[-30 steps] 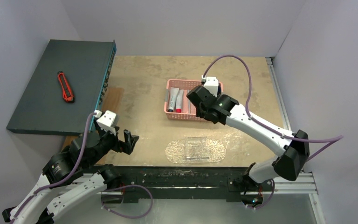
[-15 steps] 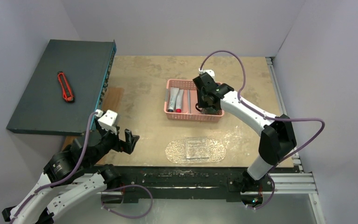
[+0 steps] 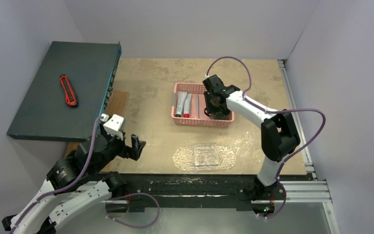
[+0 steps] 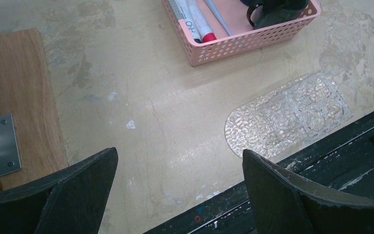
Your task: Prepare toiletry sets of a toothbrush and toothpaste on the tray
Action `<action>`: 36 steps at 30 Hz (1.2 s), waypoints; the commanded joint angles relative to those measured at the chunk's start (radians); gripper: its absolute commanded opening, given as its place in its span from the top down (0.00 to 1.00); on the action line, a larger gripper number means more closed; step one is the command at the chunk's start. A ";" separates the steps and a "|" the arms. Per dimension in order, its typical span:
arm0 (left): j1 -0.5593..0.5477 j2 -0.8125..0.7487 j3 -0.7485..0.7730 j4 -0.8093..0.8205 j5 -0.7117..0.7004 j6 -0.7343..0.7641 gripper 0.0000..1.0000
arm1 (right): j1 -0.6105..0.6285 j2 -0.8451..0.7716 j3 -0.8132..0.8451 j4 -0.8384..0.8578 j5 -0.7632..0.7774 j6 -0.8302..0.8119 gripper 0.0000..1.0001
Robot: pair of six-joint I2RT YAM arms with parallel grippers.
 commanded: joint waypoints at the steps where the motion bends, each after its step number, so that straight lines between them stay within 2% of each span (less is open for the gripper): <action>1: -0.003 0.015 -0.002 0.008 -0.015 0.016 0.01 | -0.011 0.028 0.058 0.018 -0.050 -0.032 0.66; 7: -0.004 0.019 -0.001 0.008 -0.016 0.017 0.01 | -0.015 0.077 0.066 0.004 -0.069 -0.044 0.76; 10: -0.003 0.020 0.000 0.008 -0.014 0.017 0.01 | -0.016 0.088 0.072 -0.002 -0.069 -0.049 0.85; 13: -0.003 0.020 -0.001 0.008 -0.014 0.017 0.01 | -0.016 0.092 0.083 -0.011 -0.067 -0.051 1.00; 28: -0.003 0.013 0.001 0.004 -0.020 0.017 0.01 | 0.001 -0.020 0.233 -0.078 0.026 -0.057 1.00; 36: -0.003 0.012 0.000 0.003 -0.024 0.015 0.01 | 0.109 -0.076 0.342 -0.147 0.091 -0.076 1.00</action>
